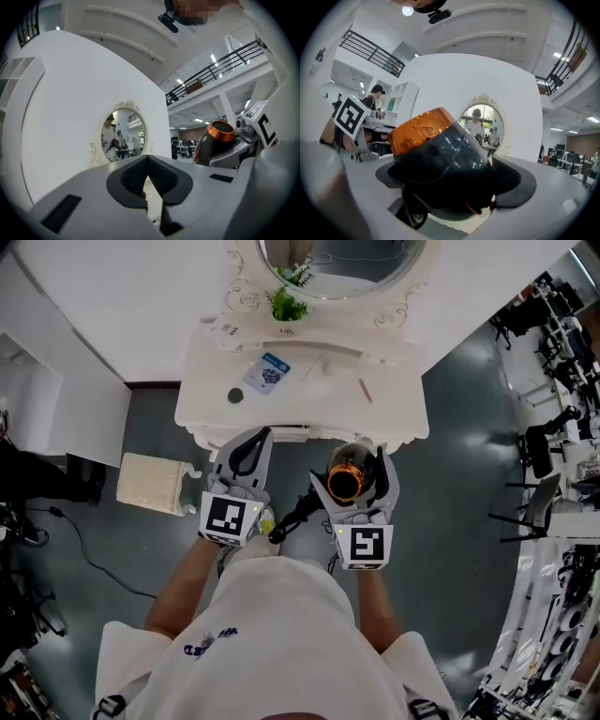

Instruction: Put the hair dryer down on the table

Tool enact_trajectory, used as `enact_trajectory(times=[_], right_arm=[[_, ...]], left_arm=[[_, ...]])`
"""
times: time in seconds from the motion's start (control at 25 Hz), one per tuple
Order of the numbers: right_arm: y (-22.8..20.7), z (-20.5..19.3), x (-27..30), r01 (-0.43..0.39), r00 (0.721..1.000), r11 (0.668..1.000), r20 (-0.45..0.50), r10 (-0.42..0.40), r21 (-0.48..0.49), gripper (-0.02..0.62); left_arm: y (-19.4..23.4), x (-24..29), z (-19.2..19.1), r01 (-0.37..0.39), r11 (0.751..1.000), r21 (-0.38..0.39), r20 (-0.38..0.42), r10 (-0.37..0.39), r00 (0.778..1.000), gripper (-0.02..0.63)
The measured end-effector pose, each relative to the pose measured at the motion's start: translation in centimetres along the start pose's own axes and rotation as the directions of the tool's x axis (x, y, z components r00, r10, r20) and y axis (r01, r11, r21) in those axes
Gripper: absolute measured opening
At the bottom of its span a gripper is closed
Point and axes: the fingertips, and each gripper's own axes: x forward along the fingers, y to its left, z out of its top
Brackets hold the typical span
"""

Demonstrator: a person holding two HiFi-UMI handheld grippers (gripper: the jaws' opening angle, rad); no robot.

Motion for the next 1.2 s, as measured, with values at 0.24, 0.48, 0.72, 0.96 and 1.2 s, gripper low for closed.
enact_trajectory(times=[0.24,0.48,0.72,0.96,1.2], right_arm=[[-0.7,-0.4,4.5,-0.01,1.0,1.0,-0.026,0.01,-0.003,0.554],[-1.4,-0.9,7.1,-0.023,0.999,1.0,-0.048,0.023,0.012,0.554],[-3.3,-1.6,9.6,-0.018,0.998,1.0,-0.057,0.018,0.005,0.554],[-6.4,-3.0,11.8,-0.033,0.997,0.999,-0.074,0.036,0.032,0.554],[-9.7,-3.4,14.1,-0.065,0.996,0.998,-0.063,0.067,0.026,0.554]], left_arm=[[3.0,3.1,-1.0,0.002,1.0,-0.016,-0.016,-0.002,1.0,0.009],[4.6,5.6,-1.4,-0.011,1.0,-0.004,-0.035,0.01,0.999,0.009],[5.1,8.3,-2.6,-0.002,1.0,-0.022,-0.063,0.001,0.998,0.009],[5.0,12.4,-2.7,-0.032,0.999,-0.02,-0.068,0.03,0.997,0.009],[5.0,16.1,-3.1,-0.073,0.997,0.011,-0.09,0.074,0.993,0.009]])
